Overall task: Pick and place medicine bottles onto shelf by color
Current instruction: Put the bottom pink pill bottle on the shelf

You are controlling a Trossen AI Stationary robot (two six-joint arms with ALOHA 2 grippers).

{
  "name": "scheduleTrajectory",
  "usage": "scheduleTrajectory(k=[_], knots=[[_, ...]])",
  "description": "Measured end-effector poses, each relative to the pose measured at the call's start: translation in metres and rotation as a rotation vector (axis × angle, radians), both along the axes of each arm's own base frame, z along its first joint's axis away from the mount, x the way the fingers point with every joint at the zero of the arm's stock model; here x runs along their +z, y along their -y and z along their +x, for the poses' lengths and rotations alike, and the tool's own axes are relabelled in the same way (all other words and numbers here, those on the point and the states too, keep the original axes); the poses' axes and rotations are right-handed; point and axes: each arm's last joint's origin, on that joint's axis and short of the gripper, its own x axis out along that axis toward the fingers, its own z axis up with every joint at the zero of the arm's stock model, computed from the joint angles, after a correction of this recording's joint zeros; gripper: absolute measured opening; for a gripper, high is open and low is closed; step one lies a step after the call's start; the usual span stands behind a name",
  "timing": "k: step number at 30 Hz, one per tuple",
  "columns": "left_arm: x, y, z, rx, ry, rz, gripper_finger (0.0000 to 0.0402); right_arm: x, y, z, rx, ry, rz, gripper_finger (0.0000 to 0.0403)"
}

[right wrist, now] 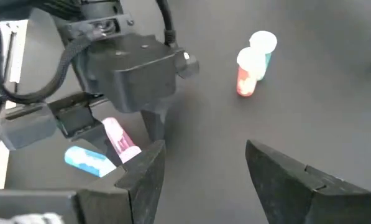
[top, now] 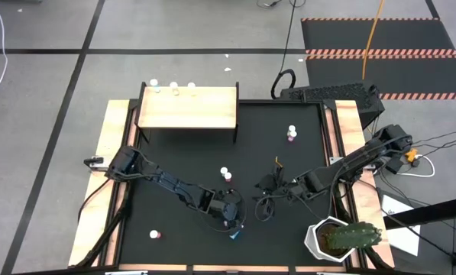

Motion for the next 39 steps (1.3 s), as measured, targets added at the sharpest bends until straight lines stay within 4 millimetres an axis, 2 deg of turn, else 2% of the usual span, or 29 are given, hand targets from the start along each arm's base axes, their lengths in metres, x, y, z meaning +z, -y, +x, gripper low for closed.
scheduleTrajectory(k=[6,11,17,21,28,33,39], knots=[[0.005,-0.004,0.002,-0.081,-0.056,0.094,0.0161,-0.003,0.001,-0.003,-0.011,-0.040,-0.008,0.0220],[0.005,-0.009,0.003,-0.104,-0.083,0.083,0.0114,-0.004,0.002,-0.004,-0.026,-0.054,0.000,0.0220],[0.009,-0.017,0.002,-0.079,-0.106,0.049,0.0115,-0.005,0.002,-0.005,-0.046,-0.060,0.016,0.0220],[0.025,-0.029,-0.002,-0.053,-0.116,0.055,0.0116,-0.002,0.001,-0.006,-0.055,-0.047,0.024,0.0220],[0.099,-0.064,-0.013,0.031,0.039,0.089,0.0117,0.017,0.000,-0.013,-0.083,0.063,0.026,0.0220],[0.166,-0.090,-0.033,0.124,0.268,0.189,0.0117,0.033,-0.001,-0.008,-0.088,0.206,0.099,0.0220],[0.230,-0.107,-0.054,0.179,0.577,0.313,0.0117,0.045,0.006,-0.002,-0.093,0.477,0.113,0.0227]])
